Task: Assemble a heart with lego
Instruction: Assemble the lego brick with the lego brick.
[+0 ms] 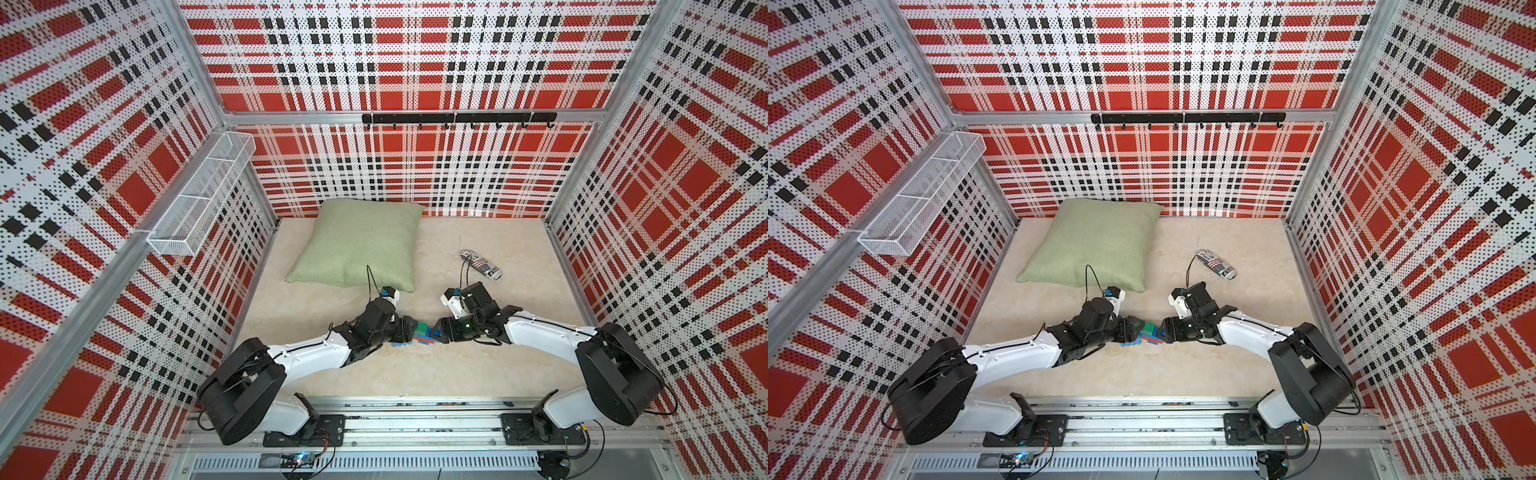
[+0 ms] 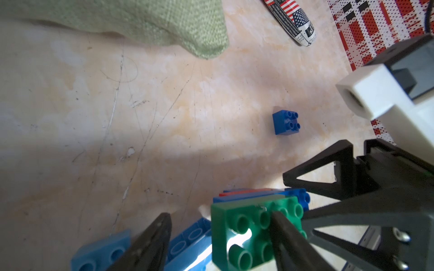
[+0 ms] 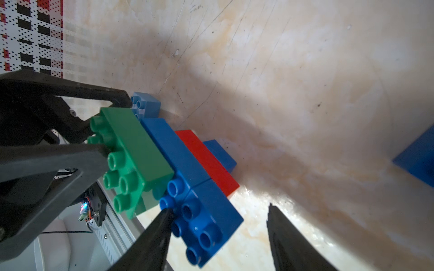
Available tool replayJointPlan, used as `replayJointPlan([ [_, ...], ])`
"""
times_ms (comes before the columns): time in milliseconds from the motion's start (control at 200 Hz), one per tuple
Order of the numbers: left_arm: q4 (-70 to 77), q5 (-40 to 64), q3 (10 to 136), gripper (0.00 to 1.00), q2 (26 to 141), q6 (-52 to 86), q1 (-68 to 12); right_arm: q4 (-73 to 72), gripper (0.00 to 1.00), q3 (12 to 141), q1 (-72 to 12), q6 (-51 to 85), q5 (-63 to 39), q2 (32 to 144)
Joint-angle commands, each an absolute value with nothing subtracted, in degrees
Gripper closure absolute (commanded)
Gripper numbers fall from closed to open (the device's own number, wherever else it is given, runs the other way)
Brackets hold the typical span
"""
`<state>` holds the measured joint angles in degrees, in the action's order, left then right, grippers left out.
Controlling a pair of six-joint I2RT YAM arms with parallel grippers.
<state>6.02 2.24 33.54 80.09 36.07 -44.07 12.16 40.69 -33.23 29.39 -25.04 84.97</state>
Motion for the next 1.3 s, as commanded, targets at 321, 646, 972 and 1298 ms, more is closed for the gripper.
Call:
replayJointPlan([
  [321, -2.65, -4.47, 30.23, 0.29, 81.13, 40.87, -47.46, 16.03, 0.34, 41.67, -32.73, 29.11, -21.14, 86.97],
  [646, 6.49, -2.61, 29.94, 0.29, 83.81, 42.97, -50.12, 14.06, 0.34, 40.56, -32.72, 30.28, -22.61, 85.91],
  [972, -2.35, -10.78, 32.45, 0.29, 82.67, 42.02, -50.19, 14.41, 0.34, 40.91, -32.52, 30.60, -22.28, 85.84],
  [1298, -0.56, -8.33, 38.20, 0.29, 80.74, 39.78, -49.51, 15.07, 0.34, 41.54, -32.52, 30.34, -22.31, 85.86],
])
